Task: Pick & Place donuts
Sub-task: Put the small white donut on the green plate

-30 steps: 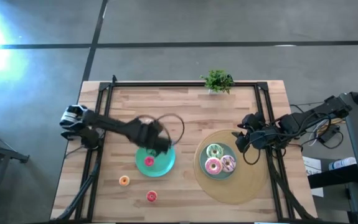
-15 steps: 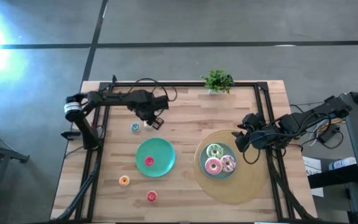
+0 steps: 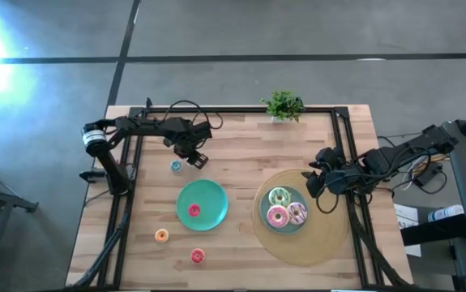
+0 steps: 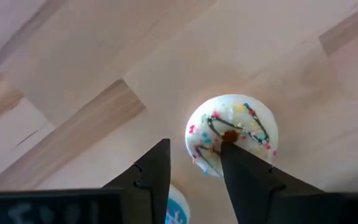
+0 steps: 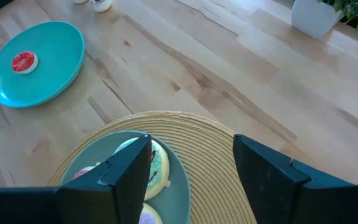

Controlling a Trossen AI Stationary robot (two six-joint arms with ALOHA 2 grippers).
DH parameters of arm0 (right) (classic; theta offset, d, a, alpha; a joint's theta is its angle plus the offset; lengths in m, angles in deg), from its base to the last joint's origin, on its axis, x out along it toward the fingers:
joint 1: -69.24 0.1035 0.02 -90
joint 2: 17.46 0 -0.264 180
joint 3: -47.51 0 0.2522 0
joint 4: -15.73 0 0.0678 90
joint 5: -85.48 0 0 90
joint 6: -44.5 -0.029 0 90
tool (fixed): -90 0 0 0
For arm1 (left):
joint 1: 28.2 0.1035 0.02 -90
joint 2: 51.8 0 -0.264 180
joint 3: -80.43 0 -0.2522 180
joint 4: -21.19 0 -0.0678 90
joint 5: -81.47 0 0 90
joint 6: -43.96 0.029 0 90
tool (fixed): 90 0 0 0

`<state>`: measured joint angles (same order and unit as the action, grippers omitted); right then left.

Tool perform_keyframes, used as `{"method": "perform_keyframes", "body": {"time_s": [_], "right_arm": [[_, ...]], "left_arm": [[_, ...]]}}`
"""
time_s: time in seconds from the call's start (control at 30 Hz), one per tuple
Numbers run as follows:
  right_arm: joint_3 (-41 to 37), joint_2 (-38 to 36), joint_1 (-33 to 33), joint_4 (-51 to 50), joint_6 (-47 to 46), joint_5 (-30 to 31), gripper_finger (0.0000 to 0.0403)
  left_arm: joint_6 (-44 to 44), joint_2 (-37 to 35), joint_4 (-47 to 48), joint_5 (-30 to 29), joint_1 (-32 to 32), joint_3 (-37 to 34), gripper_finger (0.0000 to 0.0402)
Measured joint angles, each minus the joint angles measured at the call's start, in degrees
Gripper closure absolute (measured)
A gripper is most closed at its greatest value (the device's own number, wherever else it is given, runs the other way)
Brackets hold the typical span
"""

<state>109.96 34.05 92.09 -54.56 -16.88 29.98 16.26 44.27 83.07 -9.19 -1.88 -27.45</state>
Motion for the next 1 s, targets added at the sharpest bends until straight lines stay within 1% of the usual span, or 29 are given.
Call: {"method": "perform_keyframes", "body": {"time_s": [0.17, 0.3, 0.4, 0.57, 0.67, 0.73, 0.8, 0.9, 1.0], "right_arm": [[0.0, 0.0, 0.0, 0.0, -0.2, 0.1, 0.0183], [0.0, 0.0, 0.0, 0.0, -0.2, 0.2, 0.0183], [0.0, 0.0, 0.0, 0.0, -0.2, 0.6, 0.0183], [0.0, 0.0, -0.5, -0.1, -0.3, 1.6, 0.0183], [0.0, 0.0, -0.8, -0.1, -0.3, 1.6, 0.0183], [0.0, 0.0, -0.9, -0.2, -0.2, 1.6, 0.0183], [0.0, 0.0, -0.9, -0.2, -0.1, 1.5, 0.0183], [0.0, 0.0, -0.9, -0.3, -0.1, 1.3, 0.0183], [0.0, 0.0, -0.9, -0.3, 0.7, 1.3, 0.0183]], "left_arm": [[0.6, 0.0, -6.3, 5.0, 0.7, -2.9, 0.0287], [0.4, -0.1, -8.5, 5.7, 0.7, -4.1, 0.0294], [0.7, -0.1, -8.8, 5.3, 0.6, -4.1, 0.0319], [0.9, 0.0, -9.6, 6.1, 0.4, -2.3, 0.0389], [1.0, -1.4, -7.5, 6.1, -0.9, 0.0, 0.0396], [1.2, -2.8, -5.5, 5.3, -2.7, 2.0, 0.0399], [1.2, -4.4, -2.7, 3.4, -5.9, 3.9, 0.0399], [0.9, -5.5, 1.0, 1.0, -12.2, 5.4, 0.0400], [-3.5, -5.5, 2.5, 0.6, -19.2, 5.1, 0.0400]]}}
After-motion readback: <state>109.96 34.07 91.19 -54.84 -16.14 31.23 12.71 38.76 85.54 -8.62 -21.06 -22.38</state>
